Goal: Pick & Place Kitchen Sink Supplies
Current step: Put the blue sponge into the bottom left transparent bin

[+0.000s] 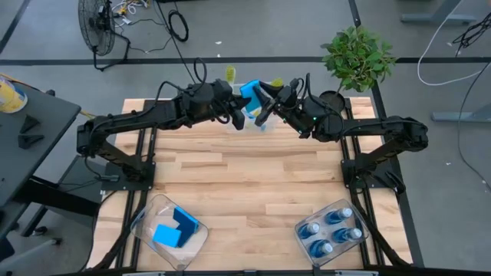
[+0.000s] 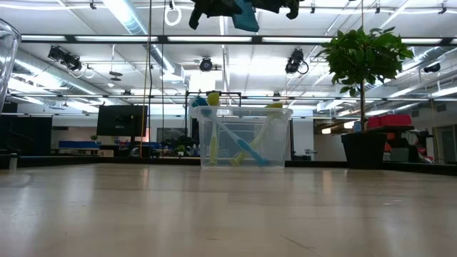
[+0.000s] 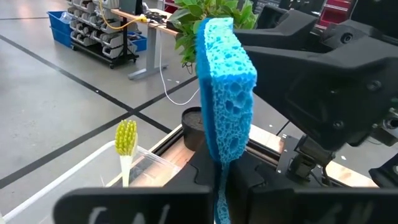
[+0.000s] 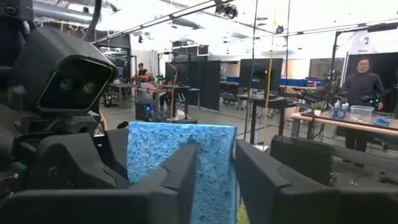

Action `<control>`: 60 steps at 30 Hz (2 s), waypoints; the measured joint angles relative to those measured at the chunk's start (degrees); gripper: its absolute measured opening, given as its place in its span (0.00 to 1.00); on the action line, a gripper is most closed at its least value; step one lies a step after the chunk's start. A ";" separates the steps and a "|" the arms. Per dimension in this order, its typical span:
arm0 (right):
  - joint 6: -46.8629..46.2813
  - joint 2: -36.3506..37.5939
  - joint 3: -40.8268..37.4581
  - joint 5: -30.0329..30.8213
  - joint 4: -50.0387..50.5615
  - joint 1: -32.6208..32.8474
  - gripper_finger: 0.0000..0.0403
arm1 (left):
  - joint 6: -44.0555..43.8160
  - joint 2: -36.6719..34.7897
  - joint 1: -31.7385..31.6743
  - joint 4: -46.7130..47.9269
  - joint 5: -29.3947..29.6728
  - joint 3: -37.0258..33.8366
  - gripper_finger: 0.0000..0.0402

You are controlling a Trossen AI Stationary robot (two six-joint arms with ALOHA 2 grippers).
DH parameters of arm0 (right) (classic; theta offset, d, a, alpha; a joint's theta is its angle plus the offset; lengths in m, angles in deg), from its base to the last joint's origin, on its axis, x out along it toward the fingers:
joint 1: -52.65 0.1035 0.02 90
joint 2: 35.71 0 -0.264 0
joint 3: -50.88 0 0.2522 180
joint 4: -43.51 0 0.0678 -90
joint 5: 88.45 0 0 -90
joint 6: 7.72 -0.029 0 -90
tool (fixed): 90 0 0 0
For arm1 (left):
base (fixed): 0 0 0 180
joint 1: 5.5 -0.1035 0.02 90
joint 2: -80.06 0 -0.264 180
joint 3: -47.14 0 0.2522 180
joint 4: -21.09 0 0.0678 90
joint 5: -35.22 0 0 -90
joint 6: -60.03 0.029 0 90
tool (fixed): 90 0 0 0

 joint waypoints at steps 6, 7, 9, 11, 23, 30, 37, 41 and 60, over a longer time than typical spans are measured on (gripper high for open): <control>-0.42 0.00 0.00 -0.20 -0.04 0.00 0.46 | 0.02 -0.07 0.00 0.04 -0.02 0.00 0.03; -0.18 0.17 0.00 -0.24 0.00 0.00 0.49 | 0.05 -0.08 0.00 0.00 -0.02 0.00 0.03; 0.67 0.87 0.00 -0.41 0.20 0.04 0.54 | 0.07 -0.09 -0.02 0.03 -0.01 0.00 0.03; 1.48 2.07 0.01 -1.48 -0.06 0.04 0.57 | 0.28 -0.09 -0.03 0.30 0.58 0.00 0.03; 2.62 11.43 0.02 -2.32 9.19 0.09 0.57 | 6.84 -5.08 -0.09 11.12 -0.55 -0.02 0.03; 1.49 14.26 0.02 -2.35 17.59 0.09 0.53 | 6.16 -12.43 0.23 24.31 -9.62 0.04 0.03; 1.06 14.36 0.02 -5.03 21.66 0.07 0.52 | 5.19 -16.74 4.98 39.10 -18.11 0.02 0.03; 0.18 14.36 0.02 -5.27 23.46 0.09 0.52 | 3.06 -17.74 10.02 48.96 -23.16 0.02 0.03; -3.91 14.32 0.02 -5.23 24.65 0.09 0.52 | -6.60 -15.71 38.21 63.29 -32.09 -2.26 0.04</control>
